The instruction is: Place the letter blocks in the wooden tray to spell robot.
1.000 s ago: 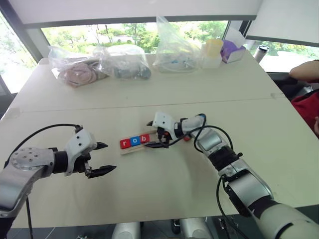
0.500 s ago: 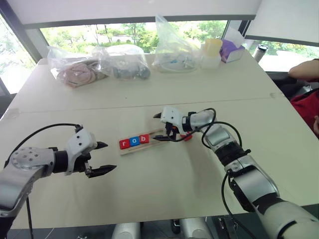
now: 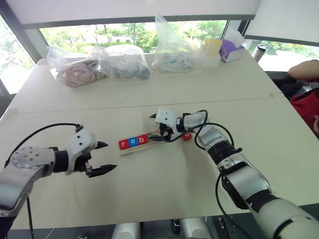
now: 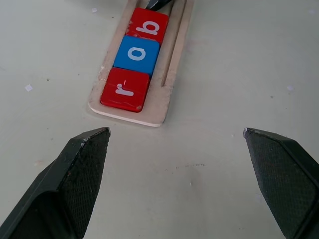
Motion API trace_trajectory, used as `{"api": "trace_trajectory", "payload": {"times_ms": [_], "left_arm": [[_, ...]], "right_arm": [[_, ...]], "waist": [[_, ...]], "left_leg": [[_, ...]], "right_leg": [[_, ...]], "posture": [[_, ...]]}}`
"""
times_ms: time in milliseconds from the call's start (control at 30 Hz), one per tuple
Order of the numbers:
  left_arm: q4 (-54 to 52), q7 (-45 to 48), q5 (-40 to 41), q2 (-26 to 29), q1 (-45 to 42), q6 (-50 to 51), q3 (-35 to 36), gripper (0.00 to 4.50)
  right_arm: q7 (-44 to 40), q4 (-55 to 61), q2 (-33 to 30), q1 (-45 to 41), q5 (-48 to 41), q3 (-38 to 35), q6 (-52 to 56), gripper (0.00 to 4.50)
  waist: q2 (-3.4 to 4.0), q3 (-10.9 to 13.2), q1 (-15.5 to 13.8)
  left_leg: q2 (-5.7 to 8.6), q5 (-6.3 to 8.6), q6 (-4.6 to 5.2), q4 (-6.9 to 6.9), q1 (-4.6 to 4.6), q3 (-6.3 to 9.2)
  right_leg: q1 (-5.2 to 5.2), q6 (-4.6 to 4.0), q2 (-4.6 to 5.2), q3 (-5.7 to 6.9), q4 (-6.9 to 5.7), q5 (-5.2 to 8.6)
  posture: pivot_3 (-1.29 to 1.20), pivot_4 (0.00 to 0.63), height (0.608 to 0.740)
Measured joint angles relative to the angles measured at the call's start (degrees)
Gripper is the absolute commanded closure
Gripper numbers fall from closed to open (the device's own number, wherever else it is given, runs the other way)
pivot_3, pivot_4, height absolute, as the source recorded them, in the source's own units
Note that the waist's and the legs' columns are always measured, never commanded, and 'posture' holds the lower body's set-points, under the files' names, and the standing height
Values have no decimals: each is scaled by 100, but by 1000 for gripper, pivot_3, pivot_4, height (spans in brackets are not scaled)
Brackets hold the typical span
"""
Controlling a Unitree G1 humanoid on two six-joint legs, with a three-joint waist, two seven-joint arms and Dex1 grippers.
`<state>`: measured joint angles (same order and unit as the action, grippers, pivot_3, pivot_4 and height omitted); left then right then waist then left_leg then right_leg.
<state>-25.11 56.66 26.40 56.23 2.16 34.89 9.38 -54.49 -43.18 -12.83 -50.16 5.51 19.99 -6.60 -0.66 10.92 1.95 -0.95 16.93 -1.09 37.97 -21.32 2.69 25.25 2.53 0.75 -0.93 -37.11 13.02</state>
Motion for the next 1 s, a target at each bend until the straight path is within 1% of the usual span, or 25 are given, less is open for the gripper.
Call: {"api": "trace_trajectory", "payload": {"times_ms": [133, 267, 333, 433, 533, 600, 700, 767, 800, 867, 1000], "left_arm": [[-4, -22, -2, 0, -1, 0, -32, 0], [-19, -17, 0, 0, -21, -1, -120, 0], [-13, 37, 15, -1, -88, -6, -161, 0], [29, 133, 134, -49, -461, 6, -221, 0], [59, 203, 363, -142, -837, 135, -221, 0], [113, 208, 563, -250, -1075, 270, -199, 0], [173, 231, 730, -290, -1272, 409, -200, 0], [235, 265, 747, -290, -1361, 426, -215, 0], [324, 302, 724, -290, -1418, 407, -268, 0], [515, 342, 642, -290, -1488, 333, -420, 0], [751, 432, 486, -291, -1583, 207, -622, 0]], "right_arm": [[-1, 4, -50, 0, 3, -2, 0, 44], [12, 273, -520, 44, -4, -141, 214, 44], [28, 810, -753, 236, -125, -437, 651, 44], [296, 2562, -959, 1070, -568, -1039, 2136, 44], [925, 4663, -949, 2165, -808, -1502, 4025, 44], [1410, 5886, -834, 2827, -831, -1580, 5184, 44], [2064, 6982, -571, 3355, -816, -1580, 6407, 44], [2408, 7319, -400, 3421, -809, -1593, 6846, 44], [2577, 7379, -353, 3429, -796, -1577, 6899, 44], [2806, 7308, -337, 3453, -743, -1501, 6829, 44], [3093, 6766, -331, 3493, -682, -1375, 6539, 44]], "waist": [[0, 0, 52], [1, 1, 37], [0, 0, 36], [-1, -1, 4], [1, 0, -8], [0, -1, 12], [0, 0, 80], [-1, -1, 79], [-1, -1, 67], [-1, -1, 61], [-3, -1, 57]], "left_leg": [[0, 0, 0, 0, 0, 0], [2, 0, 0, 0, -2, 1], [2, 0, 0, 0, -2, 1], [0, 0, 0, -1, -4, 10], [0, 0, 0, -4, -5, 14], [0, 0, 0, -3, -5, 14], [1, 0, 0, -1, 5, 6], [2, -1, -2, 2, 8, 4], [3, -2, -3, 2, 12, 5], [3, -2, -3, 2, 14, 6], [4, -2, -4, 2, 0, 2]], "right_leg": [[0, 1, 0, 0, 0, -1], [0, 1, 3, 1, 1, 0], [0, 2, 3, 0, 1, 0], [0, 4, -1, 5, 0, 0], [3, 4, -3, 5, -1, 1], [3, 5, -4, 4, -3, 1], [5, 6, -11, -9, -4, 15], [4, -5, -15, -9, -4, 15], [1, -7, -16, -9, -4, 15], [-2, -8, -17, -8, -3, 16], [4, -5, -14, -9, 2, 16]], "posture": [[0, 150, 740], [0, 150, 740], [0, 150, 740], [0, 150, 740], [0, 150, 740], [0, 150, 740], [0, 150, 740], [0, 150, 740], [0, 150, 740], [0, 150, 740], [0, 150, 740]]}}
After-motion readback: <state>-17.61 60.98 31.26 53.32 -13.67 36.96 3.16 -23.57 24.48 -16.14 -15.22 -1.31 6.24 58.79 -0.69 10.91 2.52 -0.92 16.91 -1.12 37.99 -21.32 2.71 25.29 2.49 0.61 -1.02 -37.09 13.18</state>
